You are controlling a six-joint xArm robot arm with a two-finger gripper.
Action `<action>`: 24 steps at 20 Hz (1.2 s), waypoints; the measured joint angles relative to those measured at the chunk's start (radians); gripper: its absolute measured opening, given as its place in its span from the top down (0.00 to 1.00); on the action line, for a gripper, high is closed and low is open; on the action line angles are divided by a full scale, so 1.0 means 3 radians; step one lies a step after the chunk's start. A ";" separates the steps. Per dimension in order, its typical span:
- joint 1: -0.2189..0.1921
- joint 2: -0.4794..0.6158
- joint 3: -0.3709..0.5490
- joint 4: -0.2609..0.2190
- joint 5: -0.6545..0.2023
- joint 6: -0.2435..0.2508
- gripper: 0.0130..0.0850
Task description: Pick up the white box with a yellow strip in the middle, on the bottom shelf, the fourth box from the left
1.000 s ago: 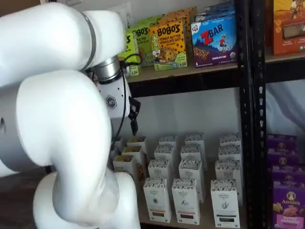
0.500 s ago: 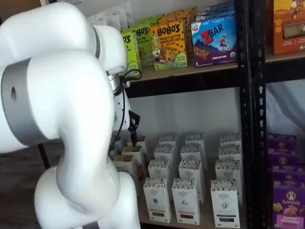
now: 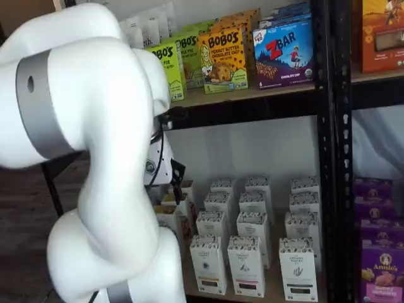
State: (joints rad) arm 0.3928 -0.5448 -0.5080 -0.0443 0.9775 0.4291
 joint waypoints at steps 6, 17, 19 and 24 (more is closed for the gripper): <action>0.0021 0.0353 -0.0020 -0.0001 -0.0404 0.0031 0.00; -0.0129 0.1047 -0.0183 -0.0296 -0.1031 0.0128 0.00; -0.0180 0.1222 -0.0222 -0.0259 -0.1207 0.0056 0.00; -0.0254 0.1655 -0.0366 -0.0183 -0.1528 -0.0068 0.00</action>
State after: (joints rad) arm 0.3168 -0.0482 -0.6177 -0.0993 0.5191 0.4088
